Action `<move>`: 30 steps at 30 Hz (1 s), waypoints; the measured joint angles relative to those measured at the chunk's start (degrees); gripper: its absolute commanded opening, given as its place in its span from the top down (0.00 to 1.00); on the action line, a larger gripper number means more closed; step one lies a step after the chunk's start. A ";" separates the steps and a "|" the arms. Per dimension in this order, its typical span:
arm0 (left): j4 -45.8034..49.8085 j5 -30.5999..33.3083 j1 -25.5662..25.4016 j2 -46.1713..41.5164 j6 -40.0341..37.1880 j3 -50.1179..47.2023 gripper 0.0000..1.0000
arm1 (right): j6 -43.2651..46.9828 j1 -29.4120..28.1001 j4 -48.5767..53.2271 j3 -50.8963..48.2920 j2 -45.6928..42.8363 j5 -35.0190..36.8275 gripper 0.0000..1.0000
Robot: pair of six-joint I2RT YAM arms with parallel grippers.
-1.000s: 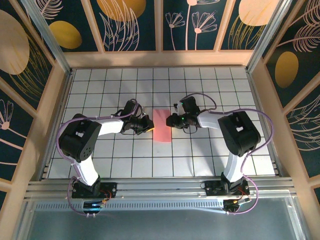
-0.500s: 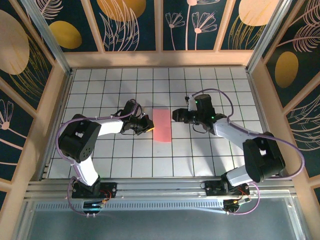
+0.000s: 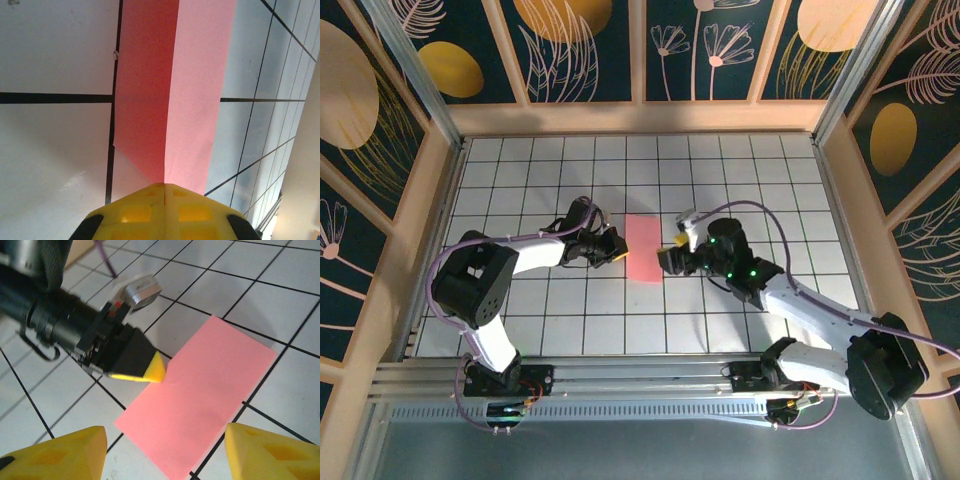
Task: Fold a paper plane with a square sheet of paper (fold left side to right side)
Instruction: Third fold the triangle at the center of the table.
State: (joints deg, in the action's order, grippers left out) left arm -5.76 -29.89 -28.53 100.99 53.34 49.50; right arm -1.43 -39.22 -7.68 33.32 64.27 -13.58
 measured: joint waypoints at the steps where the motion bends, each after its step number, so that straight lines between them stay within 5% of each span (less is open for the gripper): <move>1: 0.02 0.11 0.00 -0.09 0.15 0.00 1.00 | 2.21 -2.19 -0.09 -0.28 0.17 1.73 0.35; 6: 0.04 0.35 0.00 -0.13 0.42 0.00 1.00 | 11.61 -13.27 -0.35 -0.63 5.20 10.25 0.34; 13: -0.02 0.33 -0.15 -0.15 1.22 -0.39 1.00 | 15.13 -21.11 -3.06 -0.66 15.30 20.94 0.35; 30: -0.02 0.31 -0.31 -0.15 1.46 -0.81 1.00 | 15.30 -24.26 -18.16 -0.09 30.84 35.08 0.45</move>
State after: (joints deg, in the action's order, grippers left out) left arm -5.78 -29.58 -28.84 100.84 54.81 48.69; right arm 13.87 -63.48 -25.85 33.23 95.11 21.50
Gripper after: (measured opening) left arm 0.044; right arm 0.576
